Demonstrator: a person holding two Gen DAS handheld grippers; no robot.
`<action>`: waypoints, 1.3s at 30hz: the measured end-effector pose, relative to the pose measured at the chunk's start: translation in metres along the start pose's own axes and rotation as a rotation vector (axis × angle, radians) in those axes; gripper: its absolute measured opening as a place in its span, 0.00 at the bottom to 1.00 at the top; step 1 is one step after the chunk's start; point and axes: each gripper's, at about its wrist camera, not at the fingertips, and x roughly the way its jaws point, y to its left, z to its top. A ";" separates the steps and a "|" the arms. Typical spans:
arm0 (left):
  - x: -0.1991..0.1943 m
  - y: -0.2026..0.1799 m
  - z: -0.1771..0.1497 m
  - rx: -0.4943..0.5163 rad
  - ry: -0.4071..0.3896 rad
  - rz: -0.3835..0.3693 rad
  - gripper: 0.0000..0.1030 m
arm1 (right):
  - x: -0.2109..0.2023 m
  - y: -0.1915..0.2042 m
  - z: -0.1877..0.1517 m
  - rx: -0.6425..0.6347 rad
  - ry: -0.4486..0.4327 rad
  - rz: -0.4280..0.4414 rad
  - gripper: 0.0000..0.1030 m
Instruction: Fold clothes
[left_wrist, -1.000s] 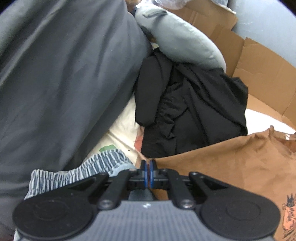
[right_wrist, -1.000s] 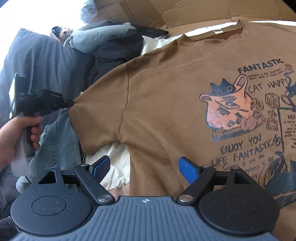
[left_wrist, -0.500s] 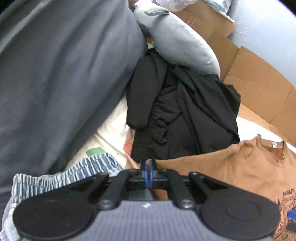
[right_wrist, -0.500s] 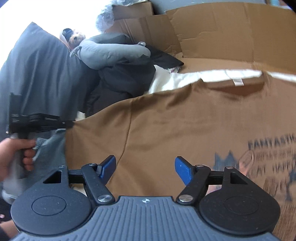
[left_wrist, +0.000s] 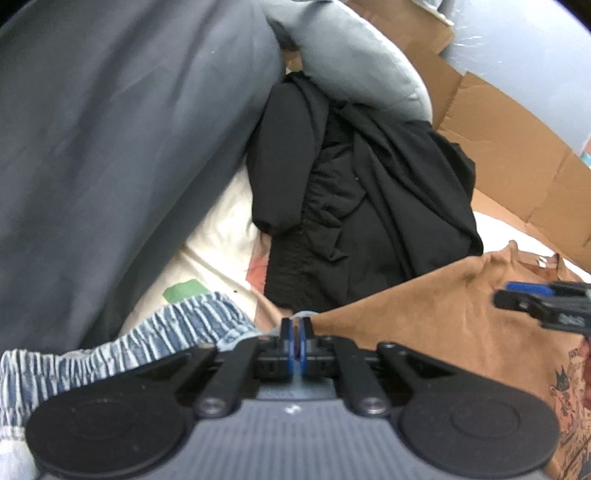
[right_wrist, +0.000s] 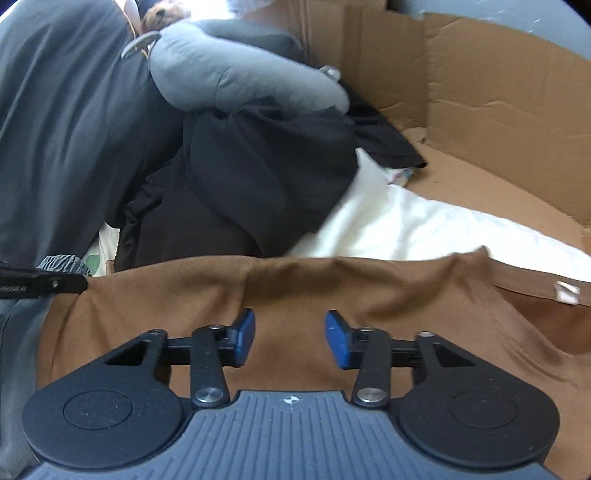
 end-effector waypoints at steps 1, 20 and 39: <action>-0.001 0.001 0.000 -0.002 -0.006 -0.007 0.03 | 0.005 0.002 0.003 -0.004 0.001 0.000 0.29; -0.023 0.004 -0.002 -0.011 -0.080 -0.055 0.05 | 0.071 0.042 0.076 -0.200 0.117 0.014 0.27; -0.067 -0.066 0.000 0.094 -0.166 -0.094 0.14 | -0.005 -0.038 0.078 -0.148 0.120 -0.058 0.35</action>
